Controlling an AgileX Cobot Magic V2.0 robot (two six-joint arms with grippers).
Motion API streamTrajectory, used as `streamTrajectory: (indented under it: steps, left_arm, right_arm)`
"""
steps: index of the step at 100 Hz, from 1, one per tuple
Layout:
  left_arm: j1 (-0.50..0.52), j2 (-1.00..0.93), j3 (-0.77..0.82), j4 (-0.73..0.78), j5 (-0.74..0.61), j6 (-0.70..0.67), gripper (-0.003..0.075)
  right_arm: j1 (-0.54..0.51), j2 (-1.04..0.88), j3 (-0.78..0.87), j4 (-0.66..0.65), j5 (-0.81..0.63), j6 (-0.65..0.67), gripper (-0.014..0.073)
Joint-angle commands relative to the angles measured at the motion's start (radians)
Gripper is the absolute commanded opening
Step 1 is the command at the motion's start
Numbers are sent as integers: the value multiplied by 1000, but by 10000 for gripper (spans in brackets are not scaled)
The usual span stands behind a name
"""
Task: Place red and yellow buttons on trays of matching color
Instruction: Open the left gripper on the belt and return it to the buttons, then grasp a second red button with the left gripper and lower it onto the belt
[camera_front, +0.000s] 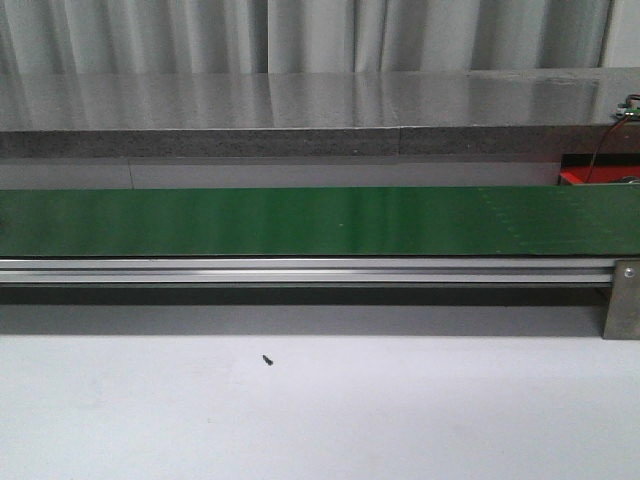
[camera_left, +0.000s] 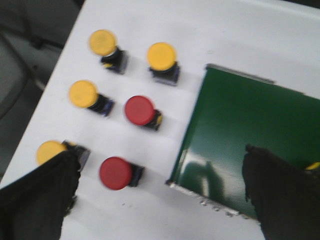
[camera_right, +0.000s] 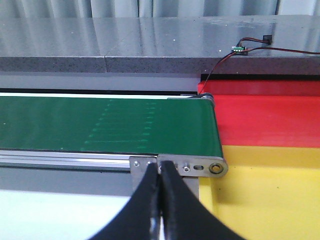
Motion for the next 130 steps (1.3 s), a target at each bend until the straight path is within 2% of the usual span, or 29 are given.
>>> streamTrajectory:
  steps: [1, 23, 44, 87, 111, 130]
  left_arm:
    - [71, -55, 17, 41, -33, -49, 642]
    - [244, -55, 105, 41, -88, -87, 642]
    - [322, -36, 120, 40, -172, -108, 642]
    - [329, 169, 119, 63, -161, -127, 642]
    - [335, 213, 119, 143, -161, -185, 642]
    - [357, 217, 119, 148, -174, -188, 642]
  right_arm:
    - [-2, -17, -18, -10, -83, -3, -67]
    - [-2, -17, -18, -10, -83, -3, -67]
    - [-2, -17, -18, -10, -83, -3, -67]
    - [-2, -17, -18, -10, -83, -3, -67]
    - [-2, -17, -18, -10, -83, -3, -67]
    - [-2, -17, -18, -10, -83, -3, -67]
